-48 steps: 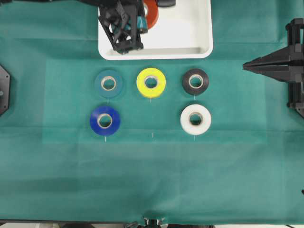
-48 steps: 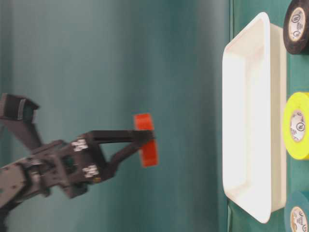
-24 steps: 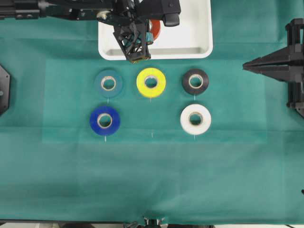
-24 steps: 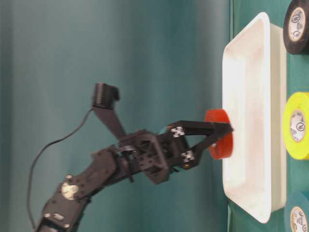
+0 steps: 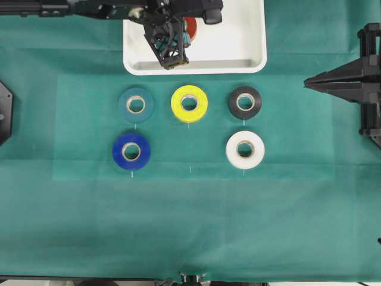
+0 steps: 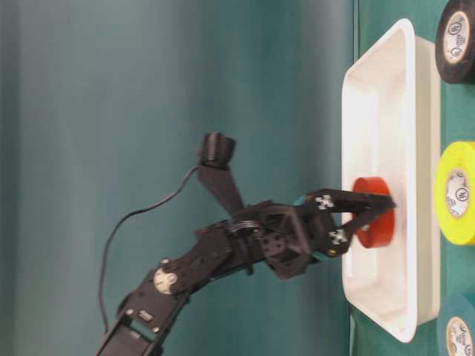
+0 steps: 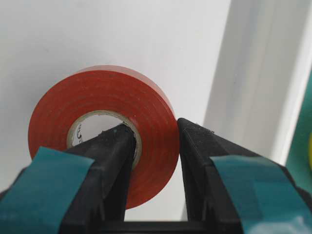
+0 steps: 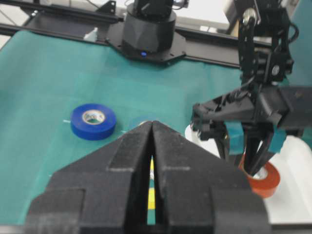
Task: Place the tape from the fixed location into the white case.
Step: 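Lower the roll into the white tray with the left gripper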
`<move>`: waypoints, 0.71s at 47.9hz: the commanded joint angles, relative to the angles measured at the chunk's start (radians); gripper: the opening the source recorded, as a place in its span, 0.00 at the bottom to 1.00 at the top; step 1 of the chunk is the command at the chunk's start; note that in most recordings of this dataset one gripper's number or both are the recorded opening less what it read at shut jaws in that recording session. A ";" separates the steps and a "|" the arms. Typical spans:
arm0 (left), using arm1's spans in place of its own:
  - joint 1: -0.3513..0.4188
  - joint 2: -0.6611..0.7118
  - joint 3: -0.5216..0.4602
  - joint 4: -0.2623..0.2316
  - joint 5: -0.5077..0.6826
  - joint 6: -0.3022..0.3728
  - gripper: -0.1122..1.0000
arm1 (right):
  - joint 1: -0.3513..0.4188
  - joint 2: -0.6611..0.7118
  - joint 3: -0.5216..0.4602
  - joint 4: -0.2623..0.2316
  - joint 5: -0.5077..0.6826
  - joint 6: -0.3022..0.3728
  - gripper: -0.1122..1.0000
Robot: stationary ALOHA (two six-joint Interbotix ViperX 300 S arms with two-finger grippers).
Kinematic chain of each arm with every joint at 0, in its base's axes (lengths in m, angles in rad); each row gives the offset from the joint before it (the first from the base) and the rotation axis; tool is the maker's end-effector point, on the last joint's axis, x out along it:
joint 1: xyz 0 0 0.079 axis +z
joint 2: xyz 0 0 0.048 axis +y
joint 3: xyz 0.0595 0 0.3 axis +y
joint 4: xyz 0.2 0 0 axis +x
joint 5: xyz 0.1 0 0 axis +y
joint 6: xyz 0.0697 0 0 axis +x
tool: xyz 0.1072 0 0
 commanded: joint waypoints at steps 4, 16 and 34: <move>0.002 -0.003 -0.018 0.000 -0.009 0.003 0.32 | -0.002 0.006 -0.026 0.000 -0.005 -0.003 0.10; 0.003 0.000 -0.012 -0.002 -0.012 0.003 0.32 | 0.000 0.008 -0.026 -0.002 -0.005 -0.006 0.10; 0.003 0.002 -0.011 -0.002 -0.025 0.005 0.32 | 0.000 0.008 -0.026 -0.002 -0.003 -0.006 0.10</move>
